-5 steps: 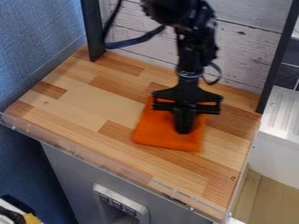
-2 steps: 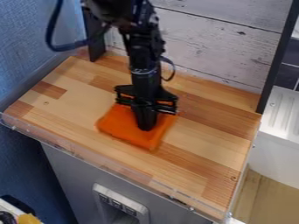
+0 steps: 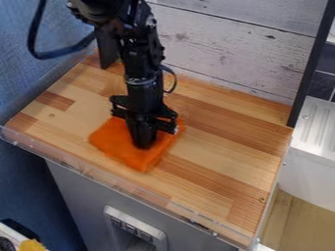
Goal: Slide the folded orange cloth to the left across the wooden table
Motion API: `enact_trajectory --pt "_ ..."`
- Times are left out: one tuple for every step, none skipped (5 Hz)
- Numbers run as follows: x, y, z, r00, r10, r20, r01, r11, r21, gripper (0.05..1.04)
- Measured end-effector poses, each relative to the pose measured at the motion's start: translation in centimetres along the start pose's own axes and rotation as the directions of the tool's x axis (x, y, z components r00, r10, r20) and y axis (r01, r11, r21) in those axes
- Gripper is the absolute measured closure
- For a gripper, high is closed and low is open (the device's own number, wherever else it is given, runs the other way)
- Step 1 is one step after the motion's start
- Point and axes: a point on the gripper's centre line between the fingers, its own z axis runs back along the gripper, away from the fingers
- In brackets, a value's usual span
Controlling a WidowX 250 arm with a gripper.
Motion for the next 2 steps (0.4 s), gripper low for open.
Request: enact_trajectory --pt "0.2 0.1 2.0 0.999 -0.031 0.016 0.031 1.0 0.004 0.607" --pt "0.6 0.2 3.4 0.999 -0.038 0.028 0.038 0.999 0.015 0.307"
